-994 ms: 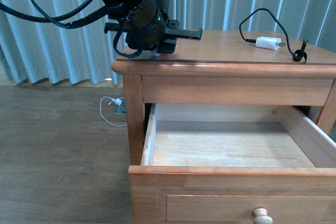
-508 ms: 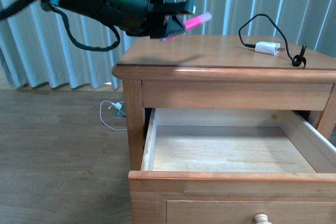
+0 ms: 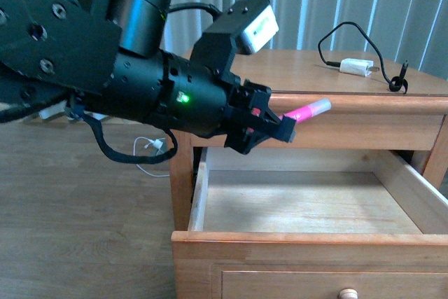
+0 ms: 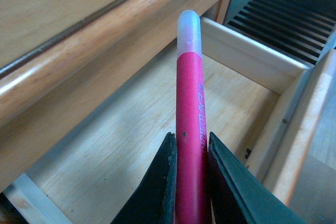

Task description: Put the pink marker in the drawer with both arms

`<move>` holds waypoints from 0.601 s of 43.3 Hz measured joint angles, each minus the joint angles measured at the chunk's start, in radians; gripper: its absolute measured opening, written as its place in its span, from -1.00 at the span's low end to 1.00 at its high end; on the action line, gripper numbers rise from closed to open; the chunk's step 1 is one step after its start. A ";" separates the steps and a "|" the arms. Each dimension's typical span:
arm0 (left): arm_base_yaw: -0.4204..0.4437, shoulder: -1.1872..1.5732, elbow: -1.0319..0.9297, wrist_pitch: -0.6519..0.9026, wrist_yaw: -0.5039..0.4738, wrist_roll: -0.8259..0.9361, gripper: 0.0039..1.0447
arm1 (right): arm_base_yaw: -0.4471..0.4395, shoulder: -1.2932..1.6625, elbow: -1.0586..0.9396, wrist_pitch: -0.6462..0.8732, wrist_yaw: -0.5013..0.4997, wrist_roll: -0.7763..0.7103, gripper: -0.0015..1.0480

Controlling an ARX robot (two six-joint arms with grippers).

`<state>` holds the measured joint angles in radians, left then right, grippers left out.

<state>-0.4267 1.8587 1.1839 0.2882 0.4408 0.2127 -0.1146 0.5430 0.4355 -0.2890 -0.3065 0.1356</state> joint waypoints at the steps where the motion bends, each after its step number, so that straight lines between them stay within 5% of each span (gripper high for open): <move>1: -0.003 0.011 0.000 0.008 -0.006 0.000 -0.73 | 0.000 0.000 0.000 0.000 0.000 0.000 0.84; 17: -0.032 0.138 0.028 0.043 -0.095 -0.010 -0.71 | 0.000 0.000 0.000 0.000 0.000 0.000 0.84; 26: -0.034 0.142 0.031 0.046 -0.182 0.005 -0.15 | 0.000 0.000 0.000 0.000 0.000 0.000 0.84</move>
<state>-0.4606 2.0010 1.2152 0.3340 0.2588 0.2180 -0.1146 0.5430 0.4355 -0.2890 -0.3065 0.1356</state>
